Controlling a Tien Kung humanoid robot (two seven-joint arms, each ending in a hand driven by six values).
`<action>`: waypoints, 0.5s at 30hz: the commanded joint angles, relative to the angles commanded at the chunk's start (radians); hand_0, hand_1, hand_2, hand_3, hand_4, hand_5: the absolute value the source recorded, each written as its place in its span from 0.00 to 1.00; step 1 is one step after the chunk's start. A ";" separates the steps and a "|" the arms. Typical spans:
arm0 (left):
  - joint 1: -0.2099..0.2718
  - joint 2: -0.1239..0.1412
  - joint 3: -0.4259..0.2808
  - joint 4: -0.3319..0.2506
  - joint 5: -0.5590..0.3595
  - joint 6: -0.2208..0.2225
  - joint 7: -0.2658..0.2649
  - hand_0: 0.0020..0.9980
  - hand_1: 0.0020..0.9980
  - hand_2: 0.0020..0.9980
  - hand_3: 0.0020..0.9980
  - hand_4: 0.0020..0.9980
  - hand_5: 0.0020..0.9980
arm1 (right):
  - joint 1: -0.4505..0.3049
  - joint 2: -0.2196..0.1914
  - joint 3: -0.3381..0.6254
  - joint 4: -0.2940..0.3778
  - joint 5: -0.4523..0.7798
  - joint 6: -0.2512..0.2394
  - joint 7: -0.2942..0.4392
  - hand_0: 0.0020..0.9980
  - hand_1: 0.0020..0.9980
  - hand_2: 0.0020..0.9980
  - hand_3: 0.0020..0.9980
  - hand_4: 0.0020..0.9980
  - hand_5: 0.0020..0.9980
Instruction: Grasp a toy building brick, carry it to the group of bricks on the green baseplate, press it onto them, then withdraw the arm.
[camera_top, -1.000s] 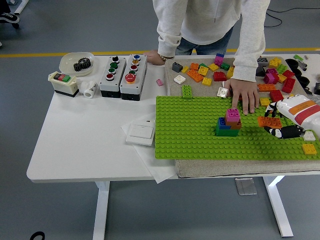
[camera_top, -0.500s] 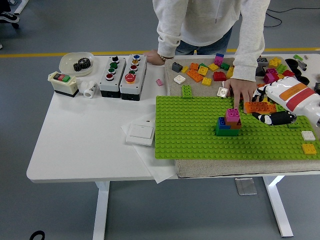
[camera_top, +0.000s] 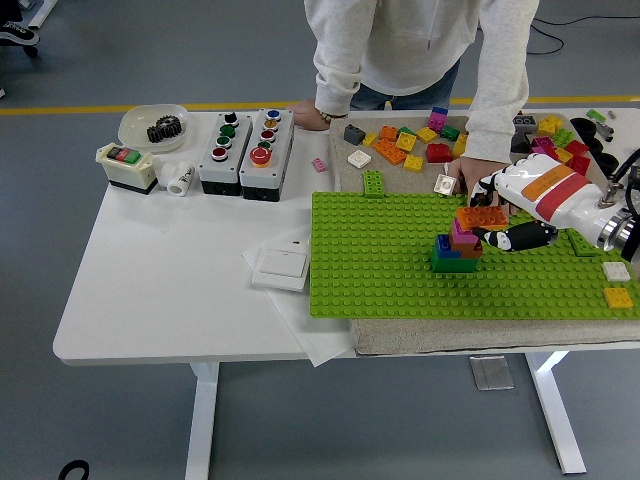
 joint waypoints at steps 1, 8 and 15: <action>0.000 0.000 0.000 0.000 0.000 -0.001 0.000 0.84 0.84 0.83 0.63 0.72 0.62 | 0.002 0.004 -0.002 -0.003 0.001 0.002 -0.002 0.33 0.43 0.50 0.52 0.66 0.36; 0.000 0.002 0.000 0.000 0.000 -0.003 0.002 0.84 0.84 0.83 0.63 0.72 0.62 | 0.011 0.028 -0.009 -0.006 0.002 0.030 -0.048 0.33 0.43 0.50 0.52 0.67 0.35; 0.003 0.002 -0.005 0.000 0.000 -0.004 0.004 0.84 0.84 0.83 0.63 0.72 0.62 | 0.008 0.038 -0.003 0.023 0.008 0.049 -0.109 0.32 0.43 0.50 0.52 0.67 0.36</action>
